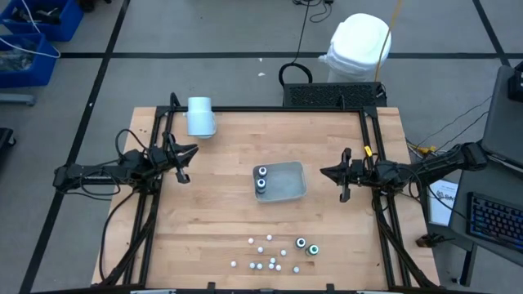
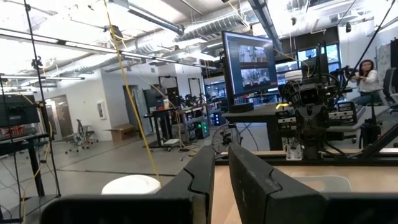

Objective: Pick & Place food coloring
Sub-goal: Put the large green food coloring bottle into the gray bin

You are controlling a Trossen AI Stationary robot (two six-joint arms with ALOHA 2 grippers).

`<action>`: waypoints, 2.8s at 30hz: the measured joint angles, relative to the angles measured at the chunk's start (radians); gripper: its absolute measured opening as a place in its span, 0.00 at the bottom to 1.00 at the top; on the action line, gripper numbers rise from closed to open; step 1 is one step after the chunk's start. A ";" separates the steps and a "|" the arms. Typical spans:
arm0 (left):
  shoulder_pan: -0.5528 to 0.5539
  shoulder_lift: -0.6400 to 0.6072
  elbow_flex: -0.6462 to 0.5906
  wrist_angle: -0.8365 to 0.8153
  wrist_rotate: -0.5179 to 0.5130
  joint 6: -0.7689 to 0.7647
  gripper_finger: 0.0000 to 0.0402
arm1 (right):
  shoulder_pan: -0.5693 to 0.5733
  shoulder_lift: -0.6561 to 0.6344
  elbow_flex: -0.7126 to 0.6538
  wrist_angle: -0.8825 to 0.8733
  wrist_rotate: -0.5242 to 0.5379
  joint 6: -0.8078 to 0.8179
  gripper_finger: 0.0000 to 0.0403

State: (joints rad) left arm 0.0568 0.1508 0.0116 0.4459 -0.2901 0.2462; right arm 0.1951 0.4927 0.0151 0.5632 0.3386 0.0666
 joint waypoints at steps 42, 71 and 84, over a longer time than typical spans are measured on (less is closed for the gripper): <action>0.000 0.000 0.000 -0.031 0.000 -0.027 0.14 | 0.000 0.001 0.000 0.015 0.000 0.000 0.00; 0.000 0.000 0.001 -0.049 0.000 -0.045 0.14 | 0.389 0.228 0.497 -0.467 0.214 -0.180 0.00; -0.002 0.000 0.000 -0.070 0.028 -0.101 0.14 | 0.800 0.556 0.627 -0.512 0.503 0.066 0.12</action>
State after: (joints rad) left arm 0.0547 0.1505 0.0120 0.3756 -0.2623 0.1455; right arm 0.9951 1.0484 0.6423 0.0512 0.8420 0.1325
